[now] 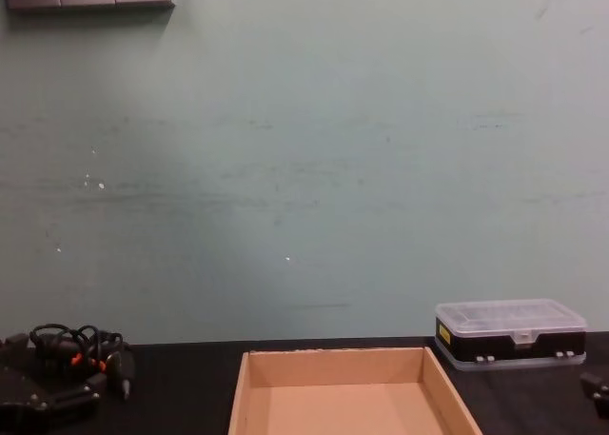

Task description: Use one hand to pick up the angle iron from the table and place it into the box.

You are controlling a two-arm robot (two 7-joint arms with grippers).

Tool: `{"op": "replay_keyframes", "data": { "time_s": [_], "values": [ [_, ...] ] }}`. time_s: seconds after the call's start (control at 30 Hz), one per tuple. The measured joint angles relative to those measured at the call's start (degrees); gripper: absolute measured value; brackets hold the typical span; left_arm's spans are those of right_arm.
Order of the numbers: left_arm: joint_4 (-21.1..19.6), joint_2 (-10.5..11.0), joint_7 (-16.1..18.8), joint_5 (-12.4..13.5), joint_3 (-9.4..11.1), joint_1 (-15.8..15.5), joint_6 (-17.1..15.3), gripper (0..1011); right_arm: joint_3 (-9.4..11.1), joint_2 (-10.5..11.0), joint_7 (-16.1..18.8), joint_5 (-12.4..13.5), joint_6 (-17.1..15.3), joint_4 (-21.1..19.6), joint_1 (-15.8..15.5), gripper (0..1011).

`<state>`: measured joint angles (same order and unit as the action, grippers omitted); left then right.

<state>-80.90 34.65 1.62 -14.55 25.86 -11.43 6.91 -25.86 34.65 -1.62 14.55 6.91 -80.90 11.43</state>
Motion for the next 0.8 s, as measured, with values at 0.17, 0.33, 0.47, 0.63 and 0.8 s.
{"op": "replay_keyframes", "data": {
  "time_s": [0.17,0.33,0.47,0.63,0.8],
  "values": [
    [0.0,0.0,0.0,0.0,0.0,0.0,0.0,1011,0.0,0.0,0.0,0.0,0.0,0.0,0.0,1004],
    [0.0,0.0,0.0,0.0,0.0,0.0,0.0,1011,0.0,0.0,0.0,0.0,0.0,0.0,0.0,1004],
    [0.0,0.0,0.0,0.0,0.0,0.0,0.0,1011,0.0,0.0,0.0,0.0,0.0,0.0,0.0,1004],
    [0.0,0.0,0.0,0.0,0.0,0.0,0.0,1011,0.0,0.0,0.0,0.0,0.0,0.0,0.0,1004],
    [0.0,0.0,0.0,0.0,0.0,0.0,0.0,1011,0.0,0.0,0.0,0.0,0.0,0.0,0.0,1004]
  ]
}}
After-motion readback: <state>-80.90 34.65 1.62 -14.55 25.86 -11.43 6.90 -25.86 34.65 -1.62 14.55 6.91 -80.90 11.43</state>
